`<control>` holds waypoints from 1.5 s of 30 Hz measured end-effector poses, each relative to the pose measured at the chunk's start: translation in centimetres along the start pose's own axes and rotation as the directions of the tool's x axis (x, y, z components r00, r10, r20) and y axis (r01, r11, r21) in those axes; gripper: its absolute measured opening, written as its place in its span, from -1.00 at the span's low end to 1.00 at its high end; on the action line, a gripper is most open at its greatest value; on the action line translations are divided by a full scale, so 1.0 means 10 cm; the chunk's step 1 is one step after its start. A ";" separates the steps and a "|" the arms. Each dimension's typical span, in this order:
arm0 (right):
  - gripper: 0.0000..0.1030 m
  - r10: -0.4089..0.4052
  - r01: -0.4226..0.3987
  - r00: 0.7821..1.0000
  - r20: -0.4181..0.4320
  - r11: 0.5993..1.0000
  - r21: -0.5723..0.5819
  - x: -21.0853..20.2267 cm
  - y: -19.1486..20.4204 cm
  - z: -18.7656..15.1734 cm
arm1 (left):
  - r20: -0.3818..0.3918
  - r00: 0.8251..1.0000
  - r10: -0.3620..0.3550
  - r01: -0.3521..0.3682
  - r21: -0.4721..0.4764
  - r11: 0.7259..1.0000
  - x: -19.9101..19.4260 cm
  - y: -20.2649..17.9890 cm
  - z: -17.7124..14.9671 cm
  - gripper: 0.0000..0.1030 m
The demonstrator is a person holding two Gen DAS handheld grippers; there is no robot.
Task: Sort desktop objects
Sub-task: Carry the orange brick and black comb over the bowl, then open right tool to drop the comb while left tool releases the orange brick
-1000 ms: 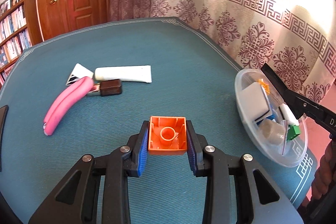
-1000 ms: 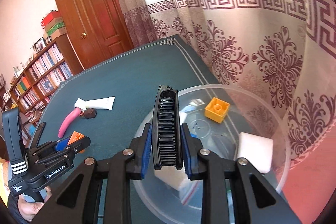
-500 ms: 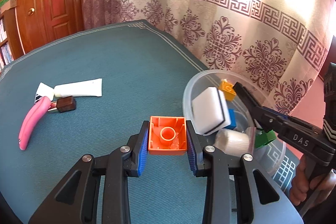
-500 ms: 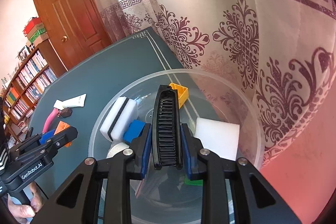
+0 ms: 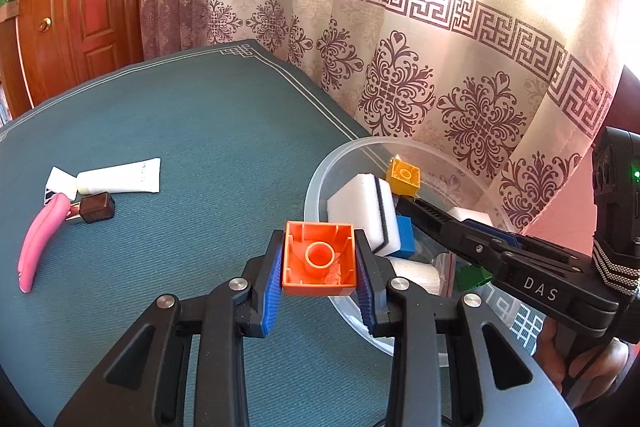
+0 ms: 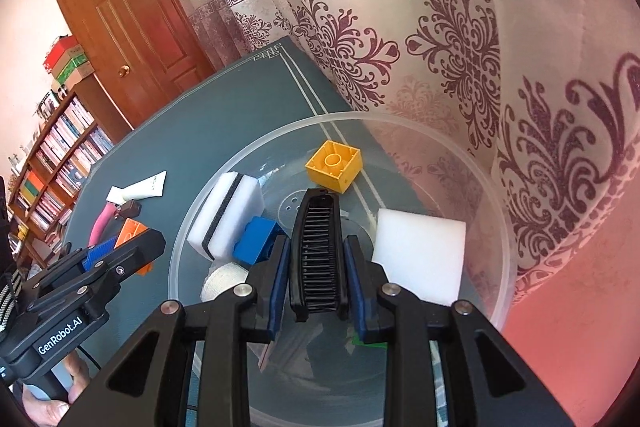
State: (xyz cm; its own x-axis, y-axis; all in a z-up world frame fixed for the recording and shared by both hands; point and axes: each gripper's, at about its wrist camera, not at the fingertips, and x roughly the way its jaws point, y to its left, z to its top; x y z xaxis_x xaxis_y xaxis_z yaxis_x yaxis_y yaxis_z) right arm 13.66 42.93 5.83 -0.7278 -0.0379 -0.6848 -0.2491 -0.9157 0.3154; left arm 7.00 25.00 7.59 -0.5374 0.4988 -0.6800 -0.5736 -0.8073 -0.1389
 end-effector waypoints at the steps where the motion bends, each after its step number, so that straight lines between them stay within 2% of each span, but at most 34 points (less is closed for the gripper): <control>1: -0.40 -0.010 0.010 1.000 0.011 1.000 -0.001 -0.01 0.00 0.01 | 0.000 1.000 -0.002 0.002 0.001 1.000 0.00 -0.01 0.00 -0.32; 9: -0.40 -0.068 0.072 0.993 0.099 0.997 -0.038 -0.16 0.04 0.05 | 0.001 0.999 -0.035 0.035 0.041 0.999 0.01 -0.19 0.04 -0.32; 16: -0.40 -0.110 0.112 0.989 0.100 0.994 -0.006 -0.16 -0.04 0.07 | 0.007 0.997 -0.076 0.076 0.073 0.994 0.03 -0.38 0.12 -0.32; 25: -0.40 -0.128 0.123 0.985 0.114 0.991 0.053 -0.19 -0.16 0.09 | -0.012 0.991 -0.133 0.133 0.088 0.987 0.15 -0.54 0.16 -0.32; 27: -0.40 -0.135 0.128 0.985 0.112 0.990 0.060 -0.18 -0.18 0.10 | -0.027 0.988 -0.149 0.151 0.084 0.985 0.21 -0.55 0.17 -0.15; 28: -0.40 -0.134 0.128 0.985 0.111 0.990 0.062 -0.18 -0.18 0.09 | -0.028 0.988 -0.155 0.157 0.081 0.984 0.22 -0.54 0.17 0.11; 30: -0.40 -0.132 0.125 0.985 0.110 0.990 0.066 -0.18 -0.19 0.09 | -0.007 0.990 -0.142 0.142 0.077 0.987 0.22 -0.52 0.17 0.18; 36: -0.40 -0.126 0.119 0.986 0.112 0.991 0.064 -0.18 -0.17 0.09 | 0.027 0.991 -0.134 0.133 0.041 0.990 0.18 -0.39 0.19 0.19; 45: -0.38 -0.119 0.114 0.985 0.122 0.992 0.045 -0.18 -0.10 0.06 | 0.060 0.995 -0.077 0.077 -0.007 0.997 0.08 -0.14 0.21 0.19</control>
State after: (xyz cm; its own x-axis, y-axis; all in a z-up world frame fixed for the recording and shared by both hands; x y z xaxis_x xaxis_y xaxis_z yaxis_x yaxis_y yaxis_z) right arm 14.86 44.14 7.19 -0.7656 0.1205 -0.6319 -0.3591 -0.8951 0.2643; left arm 6.05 27.25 8.74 -0.5279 0.5771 -0.6231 -0.6087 -0.7687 -0.1962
